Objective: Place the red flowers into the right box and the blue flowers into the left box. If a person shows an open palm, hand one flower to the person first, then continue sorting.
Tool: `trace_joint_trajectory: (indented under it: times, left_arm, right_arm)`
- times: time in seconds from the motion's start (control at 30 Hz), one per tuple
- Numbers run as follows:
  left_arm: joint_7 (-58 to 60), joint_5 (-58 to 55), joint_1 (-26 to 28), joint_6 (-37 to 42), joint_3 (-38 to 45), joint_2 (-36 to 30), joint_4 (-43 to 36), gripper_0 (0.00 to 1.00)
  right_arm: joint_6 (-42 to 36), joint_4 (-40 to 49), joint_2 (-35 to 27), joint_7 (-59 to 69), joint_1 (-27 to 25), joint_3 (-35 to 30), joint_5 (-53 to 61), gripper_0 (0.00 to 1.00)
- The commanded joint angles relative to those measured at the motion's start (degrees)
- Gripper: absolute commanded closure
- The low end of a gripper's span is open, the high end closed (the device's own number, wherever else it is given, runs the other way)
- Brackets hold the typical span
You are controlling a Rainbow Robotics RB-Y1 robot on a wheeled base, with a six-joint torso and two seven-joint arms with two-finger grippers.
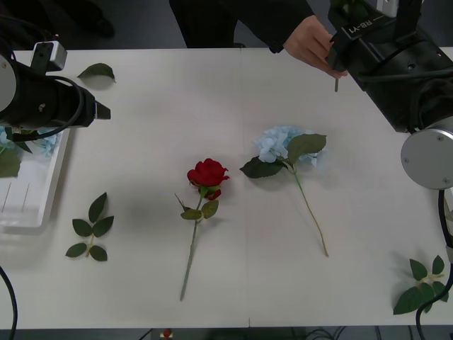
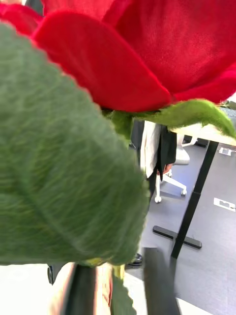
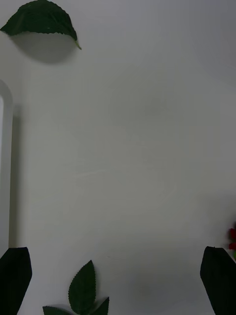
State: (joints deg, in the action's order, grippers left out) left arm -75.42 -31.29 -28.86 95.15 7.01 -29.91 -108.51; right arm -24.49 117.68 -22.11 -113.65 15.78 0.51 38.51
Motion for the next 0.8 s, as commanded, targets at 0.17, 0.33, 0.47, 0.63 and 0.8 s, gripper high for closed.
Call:
trace_joint_trajectory:
  times: [0.17,0.33,0.47,0.63,0.8]
  left_arm:
    - [-0.8,0.0,-0.5,-0.2,1.1,-1.2,-1.6,0.0]
    - [-0.9,0.0,-0.5,-0.2,1.1,-1.2,-1.5,0.0]
    - [-1.0,0.1,-0.5,-0.2,1.1,-1.2,-1.6,0.0]
    - [-1.0,0.2,-0.5,-0.2,1.1,-1.2,-1.6,0.0]
    - [-1.0,0.4,-0.5,-0.2,1.1,-1.2,-1.6,0.0]
  right_arm:
    - [-0.4,1.6,-0.5,-3.2,-0.7,-0.3,1.9,0.0]
    - [-7.0,3.8,-0.4,-3.5,-1.2,-2.4,2.5,0.0]
    - [-15.1,6.8,-0.4,-3.5,-2.8,-5.3,5.0,0.0]
    - [-25.3,9.8,-0.5,-3.1,-6.1,-8.6,8.2,0.0]
    - [-38.7,12.5,-0.4,-1.7,-8.7,-11.8,8.9,0.0]
